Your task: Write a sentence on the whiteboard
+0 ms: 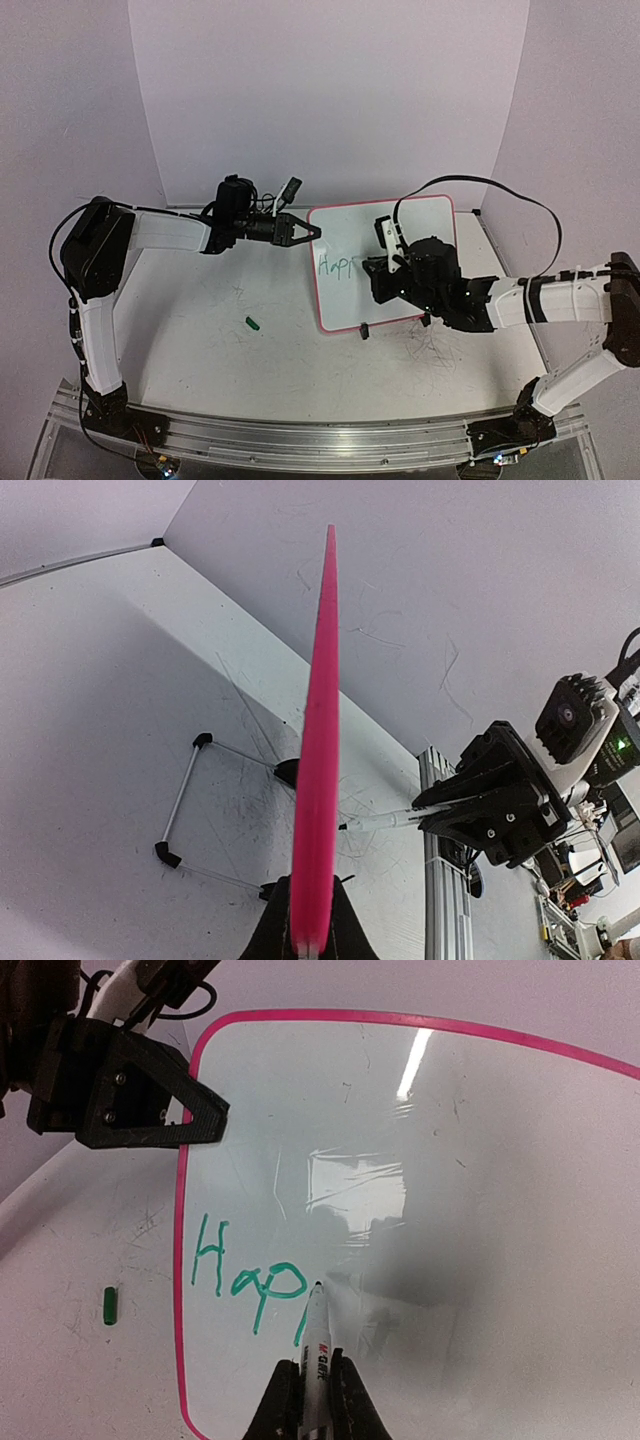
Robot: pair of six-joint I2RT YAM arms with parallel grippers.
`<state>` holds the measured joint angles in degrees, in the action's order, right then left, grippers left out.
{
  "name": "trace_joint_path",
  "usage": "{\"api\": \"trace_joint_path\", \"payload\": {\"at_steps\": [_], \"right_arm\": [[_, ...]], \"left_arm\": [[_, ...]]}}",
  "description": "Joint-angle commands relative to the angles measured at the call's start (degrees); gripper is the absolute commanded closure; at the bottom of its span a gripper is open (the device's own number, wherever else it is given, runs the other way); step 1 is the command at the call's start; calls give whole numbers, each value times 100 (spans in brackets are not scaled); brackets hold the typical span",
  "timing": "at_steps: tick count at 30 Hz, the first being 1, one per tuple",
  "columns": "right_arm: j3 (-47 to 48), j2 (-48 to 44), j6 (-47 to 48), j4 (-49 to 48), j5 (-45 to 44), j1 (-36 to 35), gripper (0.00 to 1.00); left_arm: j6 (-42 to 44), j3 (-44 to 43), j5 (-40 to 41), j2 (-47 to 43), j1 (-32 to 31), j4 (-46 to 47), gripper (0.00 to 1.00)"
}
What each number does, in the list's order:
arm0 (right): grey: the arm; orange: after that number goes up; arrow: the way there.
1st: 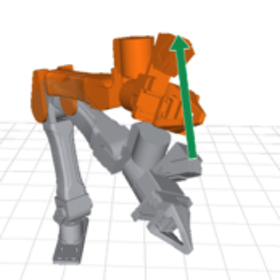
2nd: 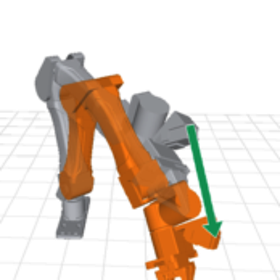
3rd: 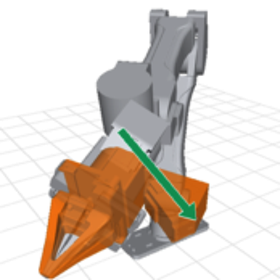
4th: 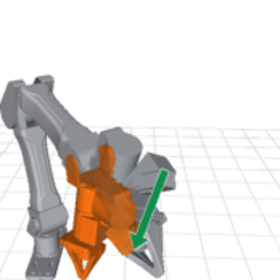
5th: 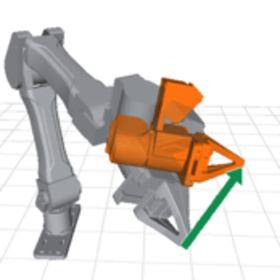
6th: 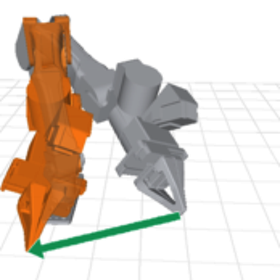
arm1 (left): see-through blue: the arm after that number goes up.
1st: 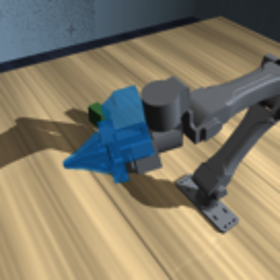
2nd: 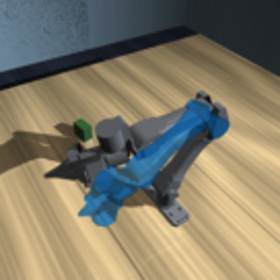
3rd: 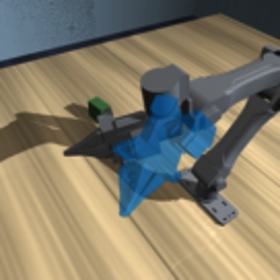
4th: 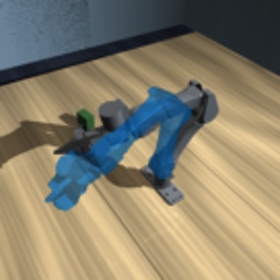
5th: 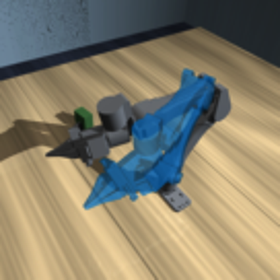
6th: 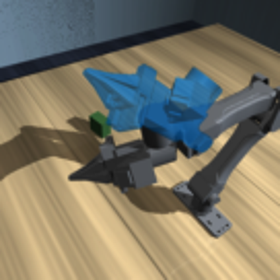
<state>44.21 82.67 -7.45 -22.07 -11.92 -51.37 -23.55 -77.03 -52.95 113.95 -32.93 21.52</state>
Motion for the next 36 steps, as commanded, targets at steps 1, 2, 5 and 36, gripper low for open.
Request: {"api": "trace_joint_path", "payload": {"at_steps": [1, 2, 5, 36], "right_arm": [[275, 174, 130, -310, 12, 61, 100], [288, 190, 137, -331, 20, 68, 100], [299, 225, 147, -349, 30, 78, 100], [97, 120, -20, -52, -664, 100, 100]], "left_arm": [[150, 34, 54, -35, -187, -104, 100], [150, 25, 48, -32, -187, -104, 100], [149, 30, 33, -14, -188, -104, 100], [150, 57, 33, -29, -188, -103, 100]]}}
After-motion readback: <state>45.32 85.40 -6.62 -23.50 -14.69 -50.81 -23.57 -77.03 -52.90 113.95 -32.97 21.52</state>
